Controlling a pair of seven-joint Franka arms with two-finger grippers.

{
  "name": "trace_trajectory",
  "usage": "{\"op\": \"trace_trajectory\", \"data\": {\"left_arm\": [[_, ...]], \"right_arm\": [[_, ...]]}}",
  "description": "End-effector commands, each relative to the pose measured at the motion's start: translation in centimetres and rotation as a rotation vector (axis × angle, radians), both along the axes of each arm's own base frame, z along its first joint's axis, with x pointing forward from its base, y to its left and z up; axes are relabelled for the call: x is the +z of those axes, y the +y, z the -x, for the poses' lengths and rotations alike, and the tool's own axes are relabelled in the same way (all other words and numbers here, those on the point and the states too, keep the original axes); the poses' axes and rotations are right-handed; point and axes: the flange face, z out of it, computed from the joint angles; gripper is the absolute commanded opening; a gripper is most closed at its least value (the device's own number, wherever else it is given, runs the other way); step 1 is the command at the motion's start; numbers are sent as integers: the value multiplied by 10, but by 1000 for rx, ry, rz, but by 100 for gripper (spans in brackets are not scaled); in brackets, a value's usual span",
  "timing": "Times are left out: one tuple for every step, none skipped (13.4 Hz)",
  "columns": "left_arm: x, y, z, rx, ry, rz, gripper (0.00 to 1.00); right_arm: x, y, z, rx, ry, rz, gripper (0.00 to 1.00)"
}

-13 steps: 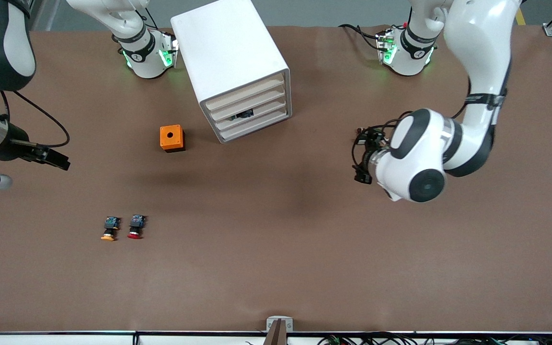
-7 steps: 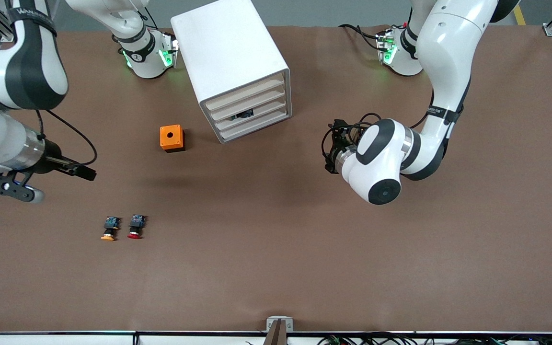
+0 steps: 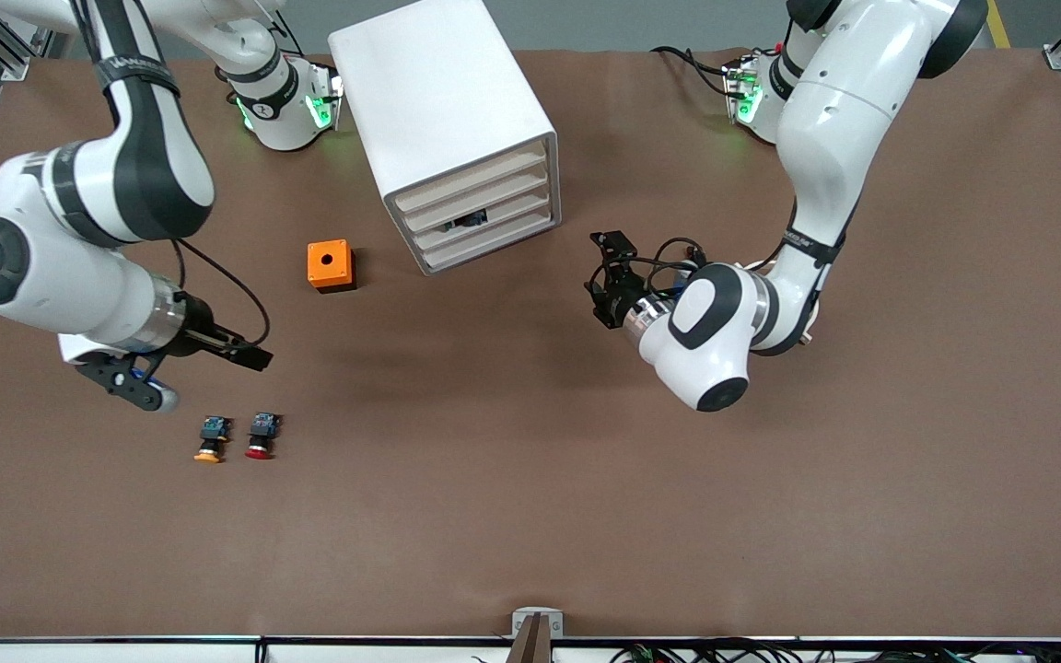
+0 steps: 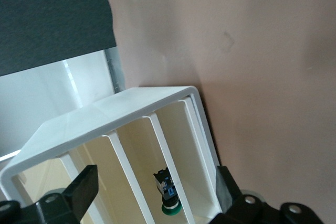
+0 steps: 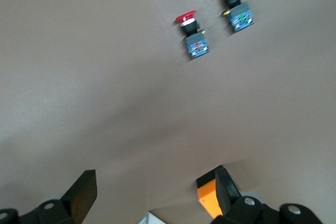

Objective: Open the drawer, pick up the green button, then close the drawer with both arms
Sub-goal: 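Reach the left gripper to the drawer handle while the right gripper approaches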

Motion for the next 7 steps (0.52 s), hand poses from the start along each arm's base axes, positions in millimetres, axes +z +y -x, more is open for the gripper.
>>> {"op": "trace_trajectory", "data": {"left_arm": [[-15,-30,19,-9,66,6,98],[-26,-35,26,-14,88,-11,98],[-43,-37,31,2,133,-29,95],[-51,-48,39,20,172,-18,94],[-53,-60,48,22,188,-5,92],[-58,-67,51,36,194,-6,90],[-62,-72,53,62,202,-8,85]], "right_arm": [[-5,23,-2,-58,-9,-11,100],[-8,29,-3,-69,-17,-12,100],[-9,36,-3,-78,-20,-12,100],[-12,40,-5,-100,-17,-11,100],[-14,48,-8,-120,-16,-10,100],[-17,59,-9,-142,-8,-25,100],[-21,67,-10,-152,1,-41,100]]}}
